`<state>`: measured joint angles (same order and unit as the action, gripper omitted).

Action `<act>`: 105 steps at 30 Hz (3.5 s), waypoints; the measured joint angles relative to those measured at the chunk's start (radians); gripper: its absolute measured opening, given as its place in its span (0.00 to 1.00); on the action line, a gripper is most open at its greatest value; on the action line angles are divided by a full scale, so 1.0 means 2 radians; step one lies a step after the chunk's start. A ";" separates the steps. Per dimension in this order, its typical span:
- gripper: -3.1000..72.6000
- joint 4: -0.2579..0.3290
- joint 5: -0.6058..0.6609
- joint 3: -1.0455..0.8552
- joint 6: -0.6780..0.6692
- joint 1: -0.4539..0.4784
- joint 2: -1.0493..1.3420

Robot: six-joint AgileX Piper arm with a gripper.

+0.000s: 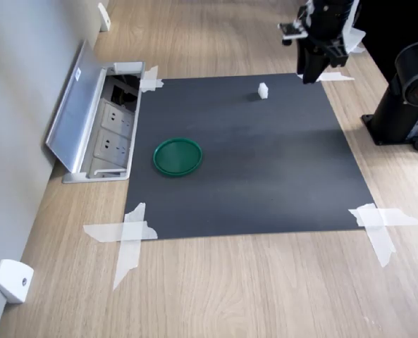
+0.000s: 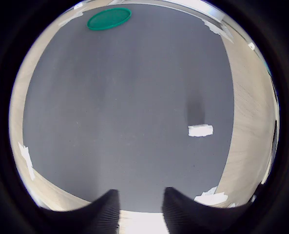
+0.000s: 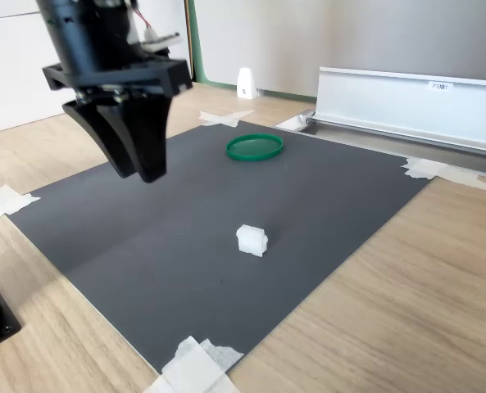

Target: Grasp a white terminal and put it on the green lid.

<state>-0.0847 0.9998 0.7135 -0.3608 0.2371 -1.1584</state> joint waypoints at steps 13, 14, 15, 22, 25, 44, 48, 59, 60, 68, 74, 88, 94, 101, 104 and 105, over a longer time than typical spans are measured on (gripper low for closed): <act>0.86 -0.002 -0.062 0.012 -0.055 0.051 -0.077; 0.86 -0.002 -0.065 0.015 -0.064 0.060 -0.082; 0.86 -0.003 -0.067 0.019 -0.075 0.068 -0.088; 0.86 -0.011 -0.074 0.055 -0.118 0.085 -0.139; 0.86 -0.013 -0.077 0.067 -0.133 0.087 -0.158; 0.86 -0.021 -0.118 0.075 -0.148 0.087 -0.246; 0.83 -0.022 -0.122 0.076 -0.148 0.087 -0.247; 0.46 -0.026 -0.125 0.078 -0.142 0.087 -0.250; 0.46 -0.026 -0.124 0.078 -0.139 0.087 -0.250; 0.46 -0.019 -0.090 0.098 -0.118 0.080 -0.235; 0.46 0.008 -0.045 0.176 -0.105 0.000 -0.228; 0.46 0.042 -0.026 0.361 -0.031 -0.162 -0.376; 0.46 0.051 -0.033 0.395 -0.028 -0.163 -0.419; 0.46 0.051 -0.033 0.400 -0.023 -0.163 -0.432; 0.46 0.051 -0.033 0.401 -0.012 -0.163 -0.436; 0.46 0.051 -0.033 0.401 -0.010 -0.163 -0.438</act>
<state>0.0177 0.9346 1.5154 -0.3800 -0.0884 -2.0346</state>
